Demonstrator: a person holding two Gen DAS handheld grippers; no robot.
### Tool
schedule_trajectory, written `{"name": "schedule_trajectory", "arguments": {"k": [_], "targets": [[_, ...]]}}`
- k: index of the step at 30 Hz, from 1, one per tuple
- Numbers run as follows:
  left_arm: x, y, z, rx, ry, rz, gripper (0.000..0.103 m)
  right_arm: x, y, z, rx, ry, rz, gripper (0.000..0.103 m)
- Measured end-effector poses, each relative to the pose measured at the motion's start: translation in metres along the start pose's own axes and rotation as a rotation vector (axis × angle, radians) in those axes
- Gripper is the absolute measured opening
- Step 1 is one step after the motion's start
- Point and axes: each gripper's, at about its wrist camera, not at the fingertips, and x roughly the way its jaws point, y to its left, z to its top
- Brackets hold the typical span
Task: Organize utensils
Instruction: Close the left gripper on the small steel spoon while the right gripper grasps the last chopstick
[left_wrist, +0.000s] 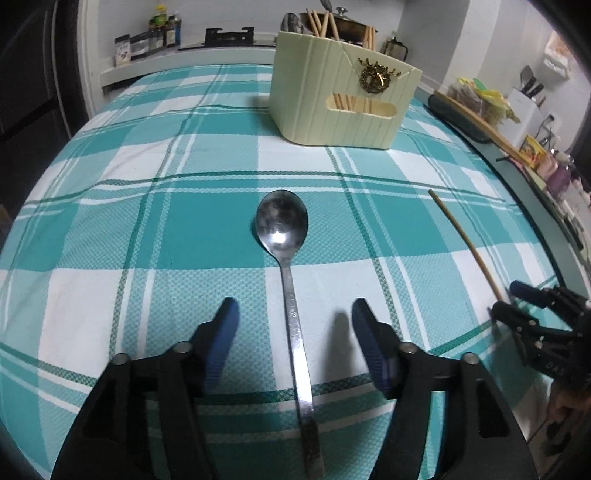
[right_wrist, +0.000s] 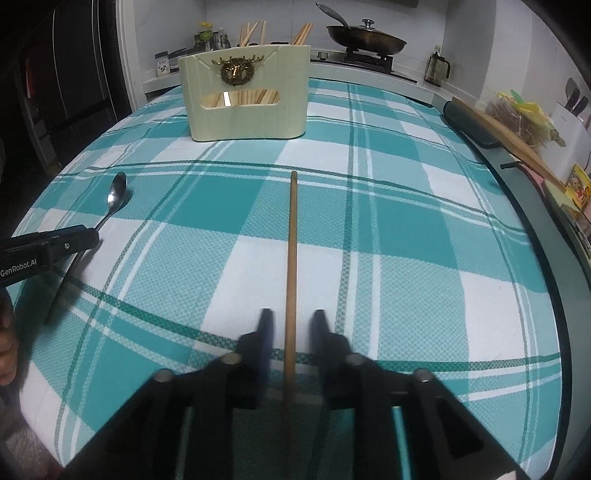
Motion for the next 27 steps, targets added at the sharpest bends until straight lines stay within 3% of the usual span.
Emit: {"name": "schedule_trajectory", "arguments": {"k": [3,4,8,14,25,27], "targets": [[0.006,-0.007,-0.001,0.091,0.021,0.063,0.078,0.001,0.002,0.002,-0.036,0.007,-0.007,0.054],[0.008,-0.009,-0.002,0.111,0.023,0.091,0.084,0.004,0.002,0.003,-0.045,0.022,-0.003,0.054],[0.013,-0.001,-0.003,0.086,0.019,0.106,0.099,0.007,-0.002,0.003,-0.011,0.009,0.031,0.055],[0.013,-0.001,-0.004,0.087,0.011,0.110,0.100,0.005,-0.002,-0.006,-0.001,-0.080,0.028,0.057],[0.012,0.000,-0.005,0.086,0.008,0.107,0.100,0.005,-0.001,-0.006,0.000,-0.086,0.015,0.057],[0.012,0.003,-0.002,0.119,0.043,0.061,0.100,0.005,-0.002,-0.006,0.000,-0.080,0.019,0.057]]}}
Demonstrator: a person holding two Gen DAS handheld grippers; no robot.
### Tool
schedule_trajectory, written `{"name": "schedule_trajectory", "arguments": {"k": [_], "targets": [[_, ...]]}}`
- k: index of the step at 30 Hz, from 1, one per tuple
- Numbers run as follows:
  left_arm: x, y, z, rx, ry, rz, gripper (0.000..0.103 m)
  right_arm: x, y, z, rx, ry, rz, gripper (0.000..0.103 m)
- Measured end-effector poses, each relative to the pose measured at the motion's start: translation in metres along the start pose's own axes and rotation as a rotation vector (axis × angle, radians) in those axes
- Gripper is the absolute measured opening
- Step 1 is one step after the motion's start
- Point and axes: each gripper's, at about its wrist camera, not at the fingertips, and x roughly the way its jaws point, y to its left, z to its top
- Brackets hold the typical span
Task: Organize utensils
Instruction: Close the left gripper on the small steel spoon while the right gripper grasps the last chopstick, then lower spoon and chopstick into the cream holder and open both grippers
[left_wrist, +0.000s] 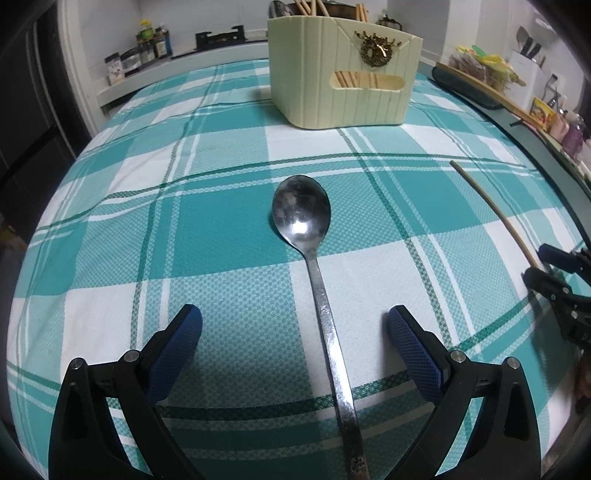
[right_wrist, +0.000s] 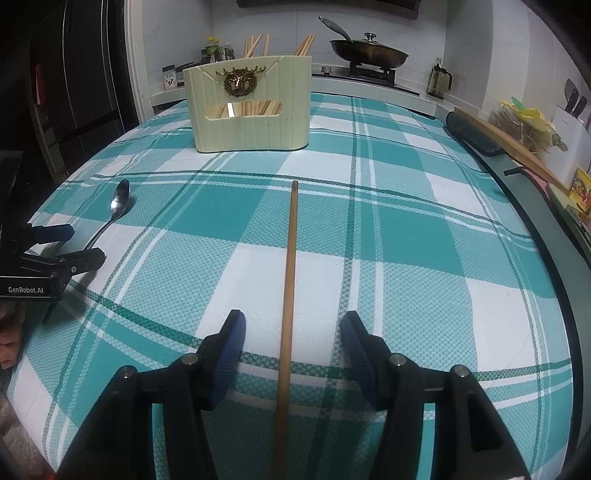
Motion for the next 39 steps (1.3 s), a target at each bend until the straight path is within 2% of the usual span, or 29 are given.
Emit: {"name": "schedule_trajectory", "arguments": {"k": [1,3,5,7,12,15,18,19,20,21,22,23,27,34,39], "targets": [[-0.001,0.004,0.003,0.037,0.035,-0.036,0.098,0.000,-0.001,0.002,-0.006,0.022,0.009,0.057],[-0.007,0.017,0.008,0.073,0.079,-0.087,0.092,0.001,-0.004,0.010,-0.045,0.125,0.052,0.057],[-0.016,0.028,0.013,0.091,0.089,-0.101,0.092,0.002,-0.011,0.018,-0.065,0.237,0.110,0.056],[-0.023,0.031,0.018,0.106,0.073,-0.096,0.092,0.005,-0.019,0.022,-0.062,0.306,0.151,0.056],[-0.005,0.016,0.036,0.091,0.085,-0.066,0.093,0.026,-0.015,0.045,-0.124,0.372,0.146,0.055],[0.015,0.008,0.044,0.076,0.109,-0.007,0.092,0.042,-0.006,0.066,-0.142,0.377,0.140,0.055],[0.028,0.004,0.053,0.056,0.094,0.045,0.092,0.061,0.004,0.089,-0.136,0.359,0.119,0.054],[0.029,0.005,0.055,0.037,0.093,0.033,0.084,0.067,0.006,0.096,-0.139,0.351,0.108,0.050],[0.030,0.008,0.057,0.009,0.085,0.000,0.068,0.071,0.009,0.102,-0.139,0.337,0.090,0.037],[0.028,0.009,0.059,-0.002,0.066,-0.003,0.057,0.074,0.009,0.108,-0.132,0.324,0.070,0.022],[0.028,0.009,0.060,0.004,0.051,-0.012,0.037,0.076,0.007,0.112,-0.115,0.314,0.060,0.014],[0.027,0.010,0.061,0.007,0.044,-0.019,0.037,0.078,0.005,0.115,-0.092,0.311,0.070,0.007],[0.015,0.019,0.057,-0.015,0.010,-0.046,0.037,0.066,-0.002,0.115,-0.024,0.249,0.096,0.006],[-0.064,0.024,0.049,-0.026,-0.180,-0.122,0.036,-0.039,-0.021,0.111,0.049,-0.023,0.191,0.006],[-0.111,0.026,0.049,-0.007,-0.266,-0.147,0.036,-0.093,-0.030,0.112,0.064,-0.137,0.205,0.006]]}}
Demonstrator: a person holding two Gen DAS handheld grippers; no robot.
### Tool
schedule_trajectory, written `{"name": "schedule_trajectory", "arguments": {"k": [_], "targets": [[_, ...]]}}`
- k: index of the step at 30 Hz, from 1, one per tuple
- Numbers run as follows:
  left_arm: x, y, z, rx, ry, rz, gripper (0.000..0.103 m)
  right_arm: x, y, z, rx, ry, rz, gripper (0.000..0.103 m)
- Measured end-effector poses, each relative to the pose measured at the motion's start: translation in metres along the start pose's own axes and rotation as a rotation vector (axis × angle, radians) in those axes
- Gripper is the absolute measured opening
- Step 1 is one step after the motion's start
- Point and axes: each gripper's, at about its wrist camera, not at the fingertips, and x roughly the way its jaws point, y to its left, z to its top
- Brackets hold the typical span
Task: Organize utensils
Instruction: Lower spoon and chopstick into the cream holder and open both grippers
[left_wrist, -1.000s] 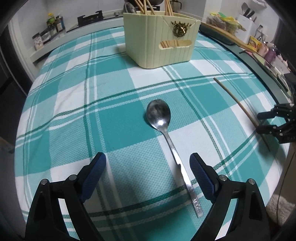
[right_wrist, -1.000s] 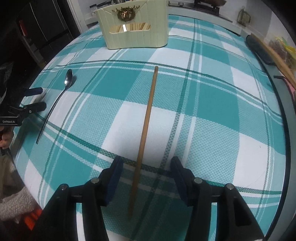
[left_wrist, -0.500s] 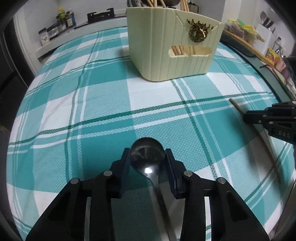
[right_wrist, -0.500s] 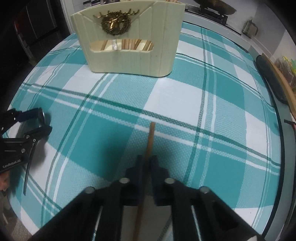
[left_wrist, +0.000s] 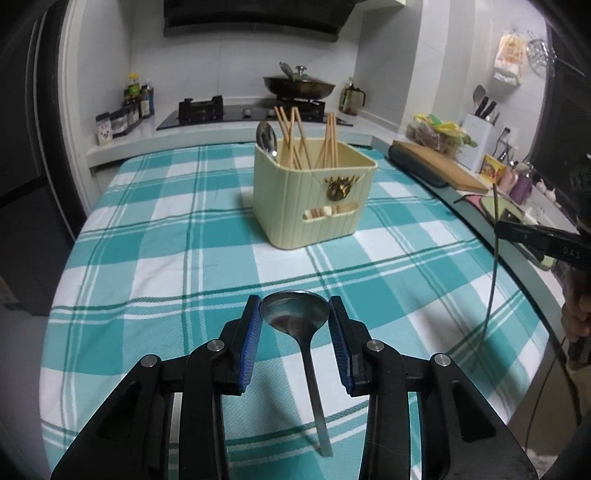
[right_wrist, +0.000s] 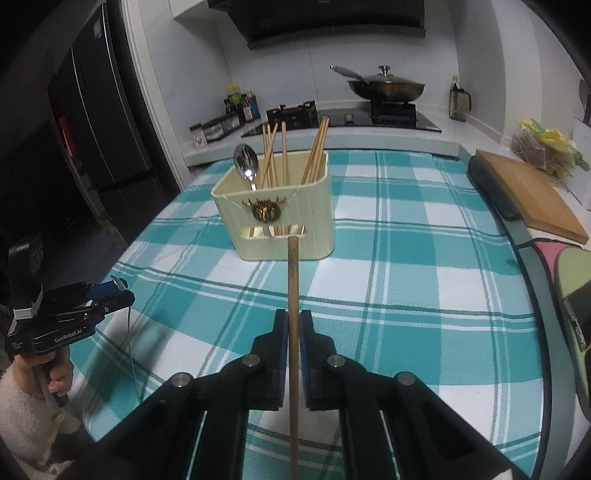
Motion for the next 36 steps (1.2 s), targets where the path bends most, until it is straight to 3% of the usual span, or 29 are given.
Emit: {"name": "schedule_trajectory", "arguments": {"k": [8,13,18,22,26,28,36], "targets": [[-0.037,0.001,0.048,-0.002,-0.084,-0.057,0.036,-0.025,0.007,0.032,-0.021,-0.137,-0.002,0.006],[-0.052,0.002,0.104,-0.003,-0.141,-0.079,0.036,-0.019,0.013,0.078,-0.055,-0.195,-0.012,0.006],[-0.065,-0.007,0.178,0.031,-0.272,-0.037,0.036,-0.024,0.026,0.142,-0.108,-0.326,-0.027,0.006],[-0.043,-0.013,0.227,0.036,-0.339,0.012,0.036,-0.009,0.031,0.192,-0.131,-0.392,-0.031,0.006],[0.007,-0.011,0.250,0.016,-0.303,0.053,0.036,0.022,0.031,0.215,-0.149,-0.442,-0.026,0.006],[0.040,-0.006,0.251,0.003,-0.231,0.061,0.036,0.047,0.027,0.218,-0.131,-0.411,-0.011,0.006],[0.144,0.012,0.225,-0.029,0.010,0.083,0.036,0.173,0.000,0.210,-0.055,-0.070,0.027,0.006]]}}
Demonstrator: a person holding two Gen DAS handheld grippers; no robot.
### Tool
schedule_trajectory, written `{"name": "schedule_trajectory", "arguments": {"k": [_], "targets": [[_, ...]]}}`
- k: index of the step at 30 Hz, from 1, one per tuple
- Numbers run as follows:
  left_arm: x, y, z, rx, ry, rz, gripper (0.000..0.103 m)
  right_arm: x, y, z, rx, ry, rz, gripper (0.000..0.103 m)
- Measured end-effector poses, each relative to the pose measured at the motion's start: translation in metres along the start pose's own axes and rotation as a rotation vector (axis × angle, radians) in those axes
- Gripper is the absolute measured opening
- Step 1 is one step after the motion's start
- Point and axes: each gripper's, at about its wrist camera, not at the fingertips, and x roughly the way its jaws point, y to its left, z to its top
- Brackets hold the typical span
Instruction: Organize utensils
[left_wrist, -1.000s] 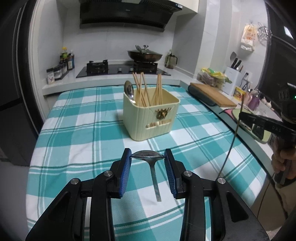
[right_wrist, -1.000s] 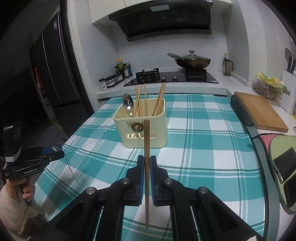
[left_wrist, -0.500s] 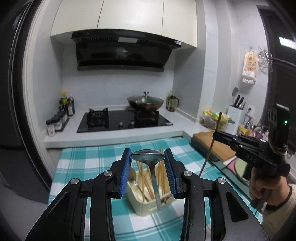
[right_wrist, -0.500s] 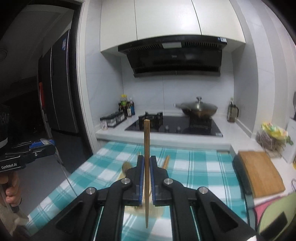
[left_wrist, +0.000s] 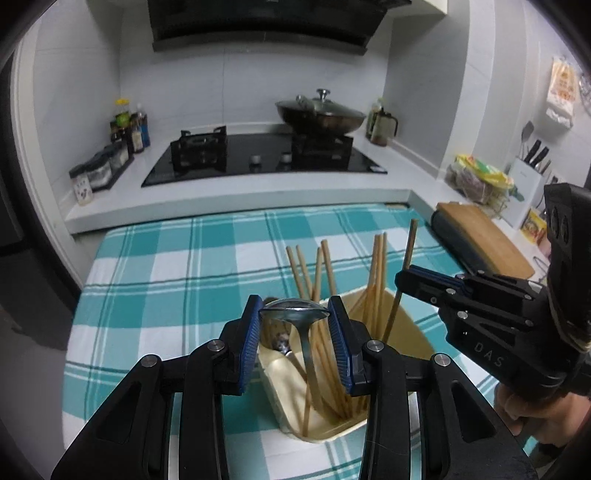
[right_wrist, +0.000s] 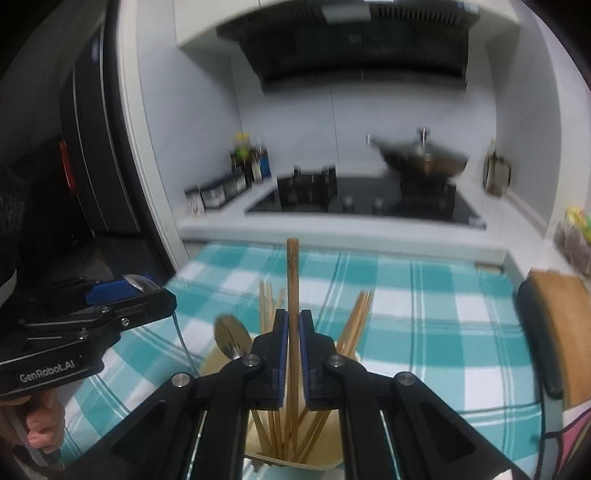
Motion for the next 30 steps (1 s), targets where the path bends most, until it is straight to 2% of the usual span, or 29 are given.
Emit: {"name": "schedule_trajectory", "arguments": {"k": [4,6,8,9,11,12,13,15,19,21,24,26,30], "targets": [[0.028,-0.002,-0.013,0.007,0.062,0.018,0.038,0.032,-0.017,-0.012,0.073,0.080,0.030,0.008],[0.028,-0.002,-0.015,0.011,0.058,0.032,0.041,0.037,-0.022,-0.017,0.098,0.089,0.045,0.010],[0.013,-0.002,-0.020,0.031,0.027,0.052,0.063,0.032,-0.025,-0.018,0.107,0.079,0.042,0.013],[0.002,-0.003,-0.023,0.045,0.000,0.068,0.069,0.022,-0.026,-0.018,0.108,0.058,0.036,0.017],[-0.028,-0.007,-0.033,0.086,-0.071,0.133,0.091,0.004,-0.024,-0.019,0.096,0.015,0.019,0.042],[-0.043,-0.011,-0.039,0.105,-0.105,0.168,0.096,-0.008,-0.024,-0.022,0.087,-0.010,0.010,0.053],[-0.058,-0.015,-0.047,0.124,-0.140,0.205,0.103,-0.025,-0.022,-0.024,0.071,-0.040,-0.001,0.055],[-0.087,-0.024,-0.067,0.154,-0.189,0.257,0.103,-0.057,-0.017,-0.032,0.045,-0.082,-0.018,0.063],[-0.127,-0.043,-0.115,0.142,-0.150,0.308,0.103,-0.117,-0.003,-0.067,0.027,-0.141,-0.055,0.079],[-0.148,-0.054,-0.143,0.123,-0.164,0.349,0.103,-0.141,0.005,-0.091,0.038,-0.146,-0.073,0.087],[-0.174,-0.069,-0.183,0.100,-0.213,0.395,0.103,-0.172,0.018,-0.142,0.080,-0.164,-0.116,0.087],[-0.186,-0.076,-0.203,0.090,-0.200,0.383,0.103,-0.185,0.025,-0.176,0.114,-0.165,-0.139,0.089],[-0.198,-0.087,-0.223,0.092,-0.157,0.310,0.103,-0.195,0.032,-0.223,0.157,-0.083,-0.167,0.090]]}}
